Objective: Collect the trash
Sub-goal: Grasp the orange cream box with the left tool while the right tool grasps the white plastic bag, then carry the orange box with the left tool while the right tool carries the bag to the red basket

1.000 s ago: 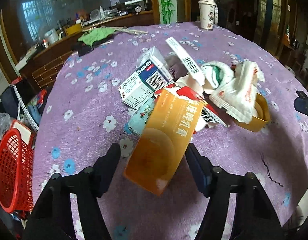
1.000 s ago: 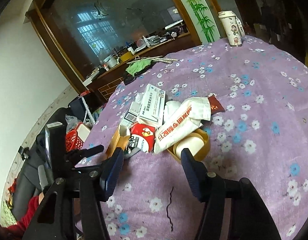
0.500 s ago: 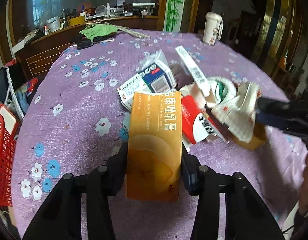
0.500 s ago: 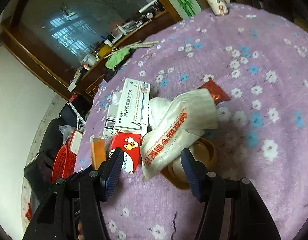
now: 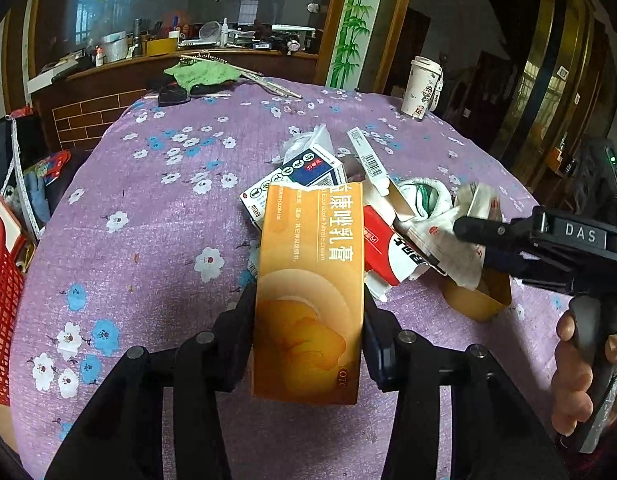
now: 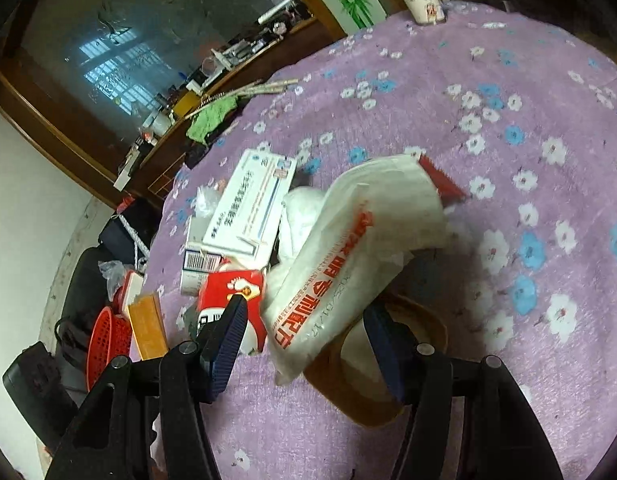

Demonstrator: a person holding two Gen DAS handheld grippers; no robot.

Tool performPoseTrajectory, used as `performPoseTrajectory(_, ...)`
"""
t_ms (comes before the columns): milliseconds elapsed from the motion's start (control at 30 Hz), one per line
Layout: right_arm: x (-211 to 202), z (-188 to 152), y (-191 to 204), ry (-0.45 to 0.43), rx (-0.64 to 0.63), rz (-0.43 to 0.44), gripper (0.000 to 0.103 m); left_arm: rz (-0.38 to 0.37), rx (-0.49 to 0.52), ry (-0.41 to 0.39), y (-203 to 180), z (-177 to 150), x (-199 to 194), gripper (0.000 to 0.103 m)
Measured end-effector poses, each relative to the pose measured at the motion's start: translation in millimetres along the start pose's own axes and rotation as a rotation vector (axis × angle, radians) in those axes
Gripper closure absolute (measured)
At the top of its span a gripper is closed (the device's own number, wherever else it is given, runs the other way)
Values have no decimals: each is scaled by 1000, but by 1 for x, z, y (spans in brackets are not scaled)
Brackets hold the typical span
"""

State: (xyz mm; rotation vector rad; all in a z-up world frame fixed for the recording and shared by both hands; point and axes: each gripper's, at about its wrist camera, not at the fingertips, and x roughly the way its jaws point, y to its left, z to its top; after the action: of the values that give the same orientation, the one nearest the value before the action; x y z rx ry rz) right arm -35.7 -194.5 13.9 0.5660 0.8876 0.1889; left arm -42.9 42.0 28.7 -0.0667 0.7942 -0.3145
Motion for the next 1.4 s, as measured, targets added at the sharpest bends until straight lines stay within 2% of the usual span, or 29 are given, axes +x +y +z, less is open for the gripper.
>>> performPoseTrajectory(67,-1,2,1,-13,-10,-13,57,-3,-3,1,0,0,0,57)
performPoseTrajectory(100,-1,3,2,-11,-17,-14,60,-3,-4,-1,1,0,0,57)
performPoseTrajectory(167,-2,3,3,-17,-33,-11,65,0,-4,-8,1,0,-2,57)
performPoseTrajectory(367,-15,-6,10,-87,-97,-28,66,9,-3,-24,1,-1,-5,57)
performPoseTrajectory(400,-19,-7,12,-103,-107,-25,74,12,-1,-30,1,-1,-6,57)
performPoseTrajectory(667,-52,-27,34,-203,-217,-7,77,44,16,-43,-4,-2,-11,57)
performPoseTrajectory(967,-65,-37,28,-210,-222,39,77,80,29,-49,-10,-4,-20,57)
performPoseTrajectory(1400,-84,-44,29,-253,-250,77,77,90,49,-59,-21,-5,-27,57)
